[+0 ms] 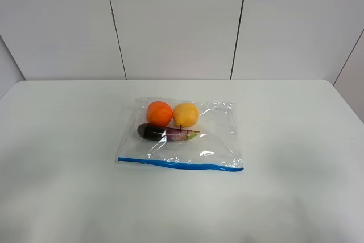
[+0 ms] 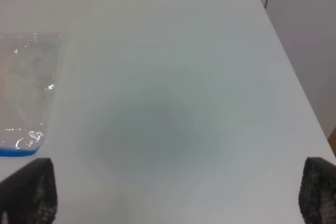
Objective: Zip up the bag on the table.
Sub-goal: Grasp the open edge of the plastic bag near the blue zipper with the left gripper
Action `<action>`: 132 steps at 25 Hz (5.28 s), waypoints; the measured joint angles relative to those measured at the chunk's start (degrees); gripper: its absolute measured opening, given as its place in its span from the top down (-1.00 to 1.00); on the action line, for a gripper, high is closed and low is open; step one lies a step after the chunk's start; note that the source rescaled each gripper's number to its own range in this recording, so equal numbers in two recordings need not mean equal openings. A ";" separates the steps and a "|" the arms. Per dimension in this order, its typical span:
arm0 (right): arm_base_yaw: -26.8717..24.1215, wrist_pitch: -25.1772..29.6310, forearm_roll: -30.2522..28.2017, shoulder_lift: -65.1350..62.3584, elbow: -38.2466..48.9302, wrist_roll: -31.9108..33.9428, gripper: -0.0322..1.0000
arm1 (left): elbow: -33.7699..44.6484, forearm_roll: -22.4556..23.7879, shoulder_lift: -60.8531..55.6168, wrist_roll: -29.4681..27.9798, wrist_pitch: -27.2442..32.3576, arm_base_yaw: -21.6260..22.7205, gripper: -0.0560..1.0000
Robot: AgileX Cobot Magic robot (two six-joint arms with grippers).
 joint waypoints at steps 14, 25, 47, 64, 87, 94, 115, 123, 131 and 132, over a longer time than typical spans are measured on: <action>0.00 0.00 0.00 0.00 0.00 0.00 -1.00 | 0.00 0.00 0.00 -0.01 0.00 0.00 -1.00; 0.00 0.00 0.00 0.00 0.00 0.00 -1.00 | 0.00 0.00 0.00 -0.06 0.00 0.00 -1.00; 0.00 0.00 0.00 0.00 0.00 0.00 -1.00 | -10.32 -7.19 29.96 -0.06 -15.22 0.00 -1.00; 0.00 0.00 0.00 0.00 0.00 0.00 -1.00 | -24.77 -26.05 83.76 16.73 -21.32 0.00 -1.00; 0.00 0.00 0.00 0.00 0.00 0.00 -1.00 | -29.26 -58.35 116.76 53.09 -8.32 0.00 -1.00; 0.00 0.00 0.00 0.00 0.00 0.00 -1.00 | -29.32 -60.16 117.07 54.89 -9.57 0.00 -1.00; 0.00 0.00 0.00 0.00 0.00 0.00 -1.00 | -29.32 -66.11 120.04 60.79 -9.67 -1.63 -1.00; 0.00 0.00 0.00 0.00 0.00 0.00 -1.00 | -29.32 -66.16 120.04 60.99 -9.67 -1.63 -1.00; 0.00 0.00 0.00 0.00 0.00 0.00 -1.00 | -29.38 -67.11 122.38 61.04 -8.58 -1.63 -1.00; 0.00 0.00 0.00 0.00 0.00 0.00 -1.00 | -29.38 -67.71 122.82 61.17 -7.98 -1.63 -1.00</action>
